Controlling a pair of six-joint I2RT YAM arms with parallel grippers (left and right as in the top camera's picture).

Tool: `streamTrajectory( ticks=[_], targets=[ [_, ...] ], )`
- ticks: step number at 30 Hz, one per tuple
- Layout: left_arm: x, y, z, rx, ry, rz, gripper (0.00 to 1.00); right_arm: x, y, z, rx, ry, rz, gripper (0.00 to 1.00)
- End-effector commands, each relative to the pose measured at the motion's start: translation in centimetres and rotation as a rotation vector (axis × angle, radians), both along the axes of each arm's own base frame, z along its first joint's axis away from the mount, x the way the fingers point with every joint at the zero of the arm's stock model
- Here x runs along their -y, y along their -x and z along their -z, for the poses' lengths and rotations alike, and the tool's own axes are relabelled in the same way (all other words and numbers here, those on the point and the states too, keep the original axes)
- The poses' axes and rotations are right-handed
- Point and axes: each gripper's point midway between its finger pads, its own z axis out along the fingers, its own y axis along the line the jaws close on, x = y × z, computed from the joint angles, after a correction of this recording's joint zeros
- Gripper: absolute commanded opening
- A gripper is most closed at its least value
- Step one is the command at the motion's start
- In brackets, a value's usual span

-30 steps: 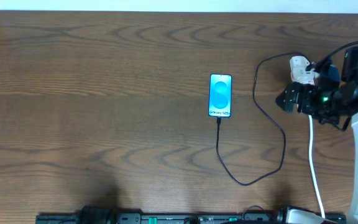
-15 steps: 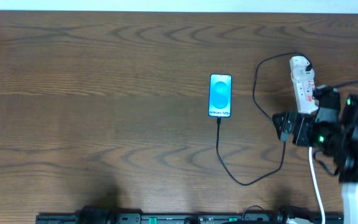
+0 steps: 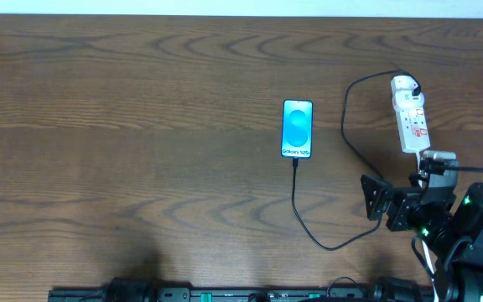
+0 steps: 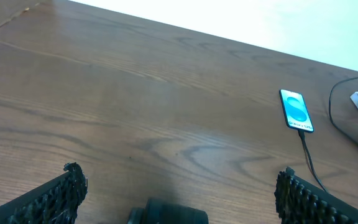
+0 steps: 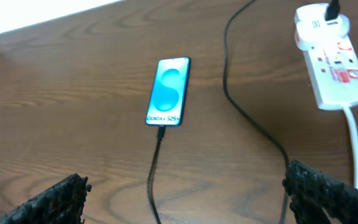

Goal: Plug charger to phone and switch on socket

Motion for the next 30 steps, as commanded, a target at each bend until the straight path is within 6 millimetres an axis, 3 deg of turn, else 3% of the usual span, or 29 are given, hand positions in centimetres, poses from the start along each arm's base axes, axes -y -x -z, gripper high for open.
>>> streamTrajectory(
  ticks=[1, 22, 30],
  targets=[
    [-0.3, 0.1, 0.0, 0.008, 0.003, -0.022, 0.98, -1.0, 0.4, 0.9, -0.007, -0.055, -0.028, 0.99],
    [-0.3, 0.1, 0.0, 0.008, 0.003, -0.022, 0.98, -2.9, 0.8, 4.9, -0.038, -0.115, -0.144, 0.99],
    [-0.3, 0.1, 0.0, 0.008, 0.003, -0.022, 0.98, -3.0, 0.5, 5.2, 0.116, -0.060, -0.154, 0.99]
  ],
)
